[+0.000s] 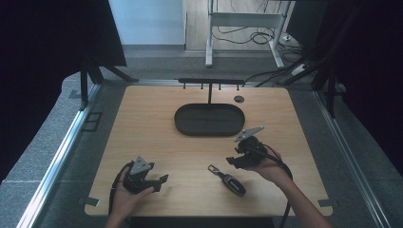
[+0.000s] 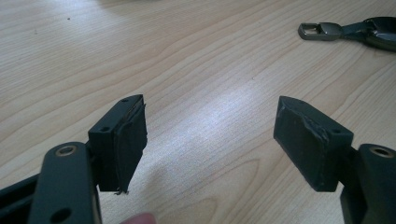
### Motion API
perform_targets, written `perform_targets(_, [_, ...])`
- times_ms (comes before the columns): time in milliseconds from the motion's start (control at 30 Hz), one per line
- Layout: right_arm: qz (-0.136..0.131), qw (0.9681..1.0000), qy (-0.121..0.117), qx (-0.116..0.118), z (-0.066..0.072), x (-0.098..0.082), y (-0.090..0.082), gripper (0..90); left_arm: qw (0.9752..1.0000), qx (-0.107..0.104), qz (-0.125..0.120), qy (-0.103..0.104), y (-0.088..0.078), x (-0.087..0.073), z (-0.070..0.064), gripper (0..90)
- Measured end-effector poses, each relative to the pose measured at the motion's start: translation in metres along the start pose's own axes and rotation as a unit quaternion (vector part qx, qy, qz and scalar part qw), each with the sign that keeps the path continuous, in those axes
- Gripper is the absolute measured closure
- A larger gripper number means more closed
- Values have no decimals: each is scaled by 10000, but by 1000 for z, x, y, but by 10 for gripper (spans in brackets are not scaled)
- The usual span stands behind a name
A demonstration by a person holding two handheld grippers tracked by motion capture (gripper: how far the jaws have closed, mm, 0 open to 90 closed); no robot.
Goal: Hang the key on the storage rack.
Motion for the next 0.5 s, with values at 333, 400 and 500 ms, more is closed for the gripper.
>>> perform_targets(333, [196,9997,-109,-30,4,4,12,450,10000,-7,15,9,1,0,0,261])
perform_targets(400, [270,9995,-133,-8,7,6,16,449,10000,-12,21,12,1,0,0,261])
perform_targets(500, [335,9993,-171,33,9,8,20,451,10000,-14,46,18,1,0,-1,261])
Point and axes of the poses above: each handheld gripper's, and its own axes: y roughly forward along the jaws, x roughly out of its top, z roughly to its left, the point moved 2 cm from there along y, roughly forward along the jaws, and after that the axes turned 3 degrees about -x, right-handed, at the moved point
